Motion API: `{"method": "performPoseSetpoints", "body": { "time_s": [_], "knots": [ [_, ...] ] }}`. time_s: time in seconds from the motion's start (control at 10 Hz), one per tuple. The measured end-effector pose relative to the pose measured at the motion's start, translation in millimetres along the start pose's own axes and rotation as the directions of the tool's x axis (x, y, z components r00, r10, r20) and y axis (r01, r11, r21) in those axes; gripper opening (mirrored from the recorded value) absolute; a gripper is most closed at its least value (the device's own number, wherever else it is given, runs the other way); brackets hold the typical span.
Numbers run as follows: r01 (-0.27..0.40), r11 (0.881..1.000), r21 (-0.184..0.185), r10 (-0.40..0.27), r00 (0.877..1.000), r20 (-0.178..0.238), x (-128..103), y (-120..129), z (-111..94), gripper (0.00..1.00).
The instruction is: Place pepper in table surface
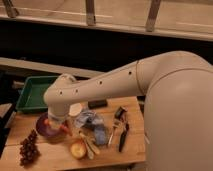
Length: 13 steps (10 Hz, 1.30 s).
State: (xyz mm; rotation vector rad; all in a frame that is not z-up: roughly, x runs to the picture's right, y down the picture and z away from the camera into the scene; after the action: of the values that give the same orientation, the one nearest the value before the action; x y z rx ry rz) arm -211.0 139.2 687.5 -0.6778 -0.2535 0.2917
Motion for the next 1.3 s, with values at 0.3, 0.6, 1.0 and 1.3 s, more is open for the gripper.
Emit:
{"method": "performPoseSetpoints", "body": {
  "time_s": [0.3,0.6,1.0,1.3],
  "knots": [
    [-0.073,0.995,0.065,0.073,0.997,-0.002,10,-63,-25,0.13],
    [-0.221,0.963,0.157,0.224,0.975,-0.005,43,-130,-53,0.13],
    [-0.429,0.840,0.333,0.456,0.890,-0.003,96,-161,-71,0.13],
    [-0.449,0.820,0.356,0.480,0.877,0.000,101,-164,-73,0.13]
  ]
}}
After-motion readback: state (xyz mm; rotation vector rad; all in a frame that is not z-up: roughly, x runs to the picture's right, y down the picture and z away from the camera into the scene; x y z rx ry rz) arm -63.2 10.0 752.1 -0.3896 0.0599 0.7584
